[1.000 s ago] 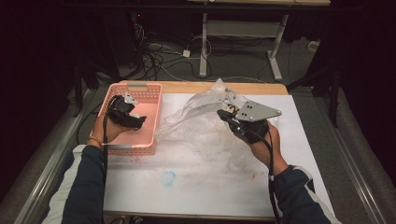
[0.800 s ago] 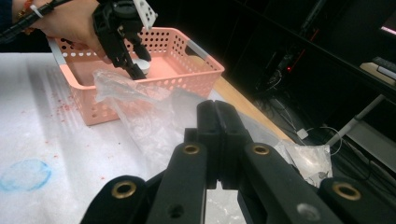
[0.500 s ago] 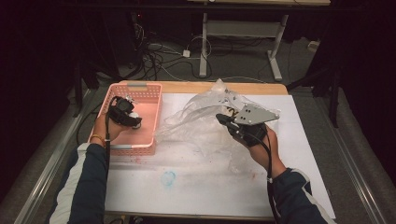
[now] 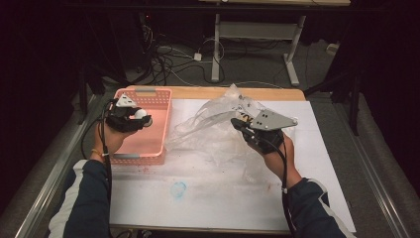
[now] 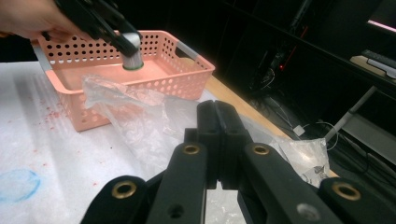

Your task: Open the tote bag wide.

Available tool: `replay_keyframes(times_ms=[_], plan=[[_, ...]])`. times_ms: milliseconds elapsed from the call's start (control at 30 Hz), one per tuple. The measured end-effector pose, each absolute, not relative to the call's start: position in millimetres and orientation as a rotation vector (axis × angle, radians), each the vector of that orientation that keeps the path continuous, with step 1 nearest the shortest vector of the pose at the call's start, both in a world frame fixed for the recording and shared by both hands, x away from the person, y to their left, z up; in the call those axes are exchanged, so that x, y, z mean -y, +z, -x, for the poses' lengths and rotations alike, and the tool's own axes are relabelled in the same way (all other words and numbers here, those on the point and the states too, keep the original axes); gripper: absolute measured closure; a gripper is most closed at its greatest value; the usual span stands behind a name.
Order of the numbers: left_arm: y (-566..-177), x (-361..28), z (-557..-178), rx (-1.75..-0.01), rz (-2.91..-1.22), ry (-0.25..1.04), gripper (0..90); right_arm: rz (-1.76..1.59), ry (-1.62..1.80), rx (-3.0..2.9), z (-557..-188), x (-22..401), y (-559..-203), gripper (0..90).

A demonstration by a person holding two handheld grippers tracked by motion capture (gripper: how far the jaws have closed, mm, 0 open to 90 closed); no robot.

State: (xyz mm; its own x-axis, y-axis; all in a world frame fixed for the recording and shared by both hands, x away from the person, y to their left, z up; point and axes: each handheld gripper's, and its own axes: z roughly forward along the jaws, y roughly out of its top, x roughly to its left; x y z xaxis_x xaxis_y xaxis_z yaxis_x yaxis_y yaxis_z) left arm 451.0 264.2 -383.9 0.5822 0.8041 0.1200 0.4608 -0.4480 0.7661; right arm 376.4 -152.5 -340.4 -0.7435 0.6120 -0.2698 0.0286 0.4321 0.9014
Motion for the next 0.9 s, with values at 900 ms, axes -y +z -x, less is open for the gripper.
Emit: replay_keyframes(times_ms=[900], plan=[[-382.2,-118.0,-338.5,-0.347,-2.122,0.608,48.2,-0.599,1.328,-2.022,-377.5,140.7,-317.8,90.0]])
